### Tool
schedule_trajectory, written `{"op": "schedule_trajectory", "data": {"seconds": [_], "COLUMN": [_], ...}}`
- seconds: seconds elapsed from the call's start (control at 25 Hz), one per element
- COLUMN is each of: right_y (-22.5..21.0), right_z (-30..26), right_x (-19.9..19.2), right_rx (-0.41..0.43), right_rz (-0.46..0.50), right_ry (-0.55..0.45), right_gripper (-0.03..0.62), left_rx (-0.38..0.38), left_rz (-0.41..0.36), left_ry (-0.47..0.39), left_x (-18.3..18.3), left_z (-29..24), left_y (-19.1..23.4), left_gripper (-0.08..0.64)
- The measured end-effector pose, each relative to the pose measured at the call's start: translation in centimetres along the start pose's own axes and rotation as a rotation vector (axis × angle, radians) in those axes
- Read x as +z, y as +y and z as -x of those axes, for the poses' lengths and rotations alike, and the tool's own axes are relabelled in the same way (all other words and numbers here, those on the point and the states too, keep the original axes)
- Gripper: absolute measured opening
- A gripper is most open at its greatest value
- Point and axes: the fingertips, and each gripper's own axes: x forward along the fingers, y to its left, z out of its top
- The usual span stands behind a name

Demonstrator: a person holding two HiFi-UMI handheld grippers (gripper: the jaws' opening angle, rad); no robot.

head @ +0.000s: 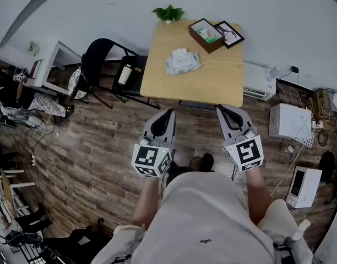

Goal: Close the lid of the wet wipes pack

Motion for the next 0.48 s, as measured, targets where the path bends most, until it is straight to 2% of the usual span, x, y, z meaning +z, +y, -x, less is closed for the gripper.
{"op": "schedule_trajectory", "data": {"seconds": [0.24,0.48], "right_y": [0.6,0.1], "right_z": [1.8,3.6], "right_x": [-0.2,-1.1], "right_rx": [0.004,0.003], "right_rz": [0.025,-0.026], "right_ry": [0.015,-0.011], "right_gripper": [-0.003,-0.002], "left_rx": [0.007,0.02], "left_rz": [0.007,0.001], "left_ry": [-0.006,-0.005], "left_x": [-0.4,-0.6], "left_z": [1.3,1.8], "left_y": [-0.8,-2.0], "left_gripper": [0.011,0.011]}}
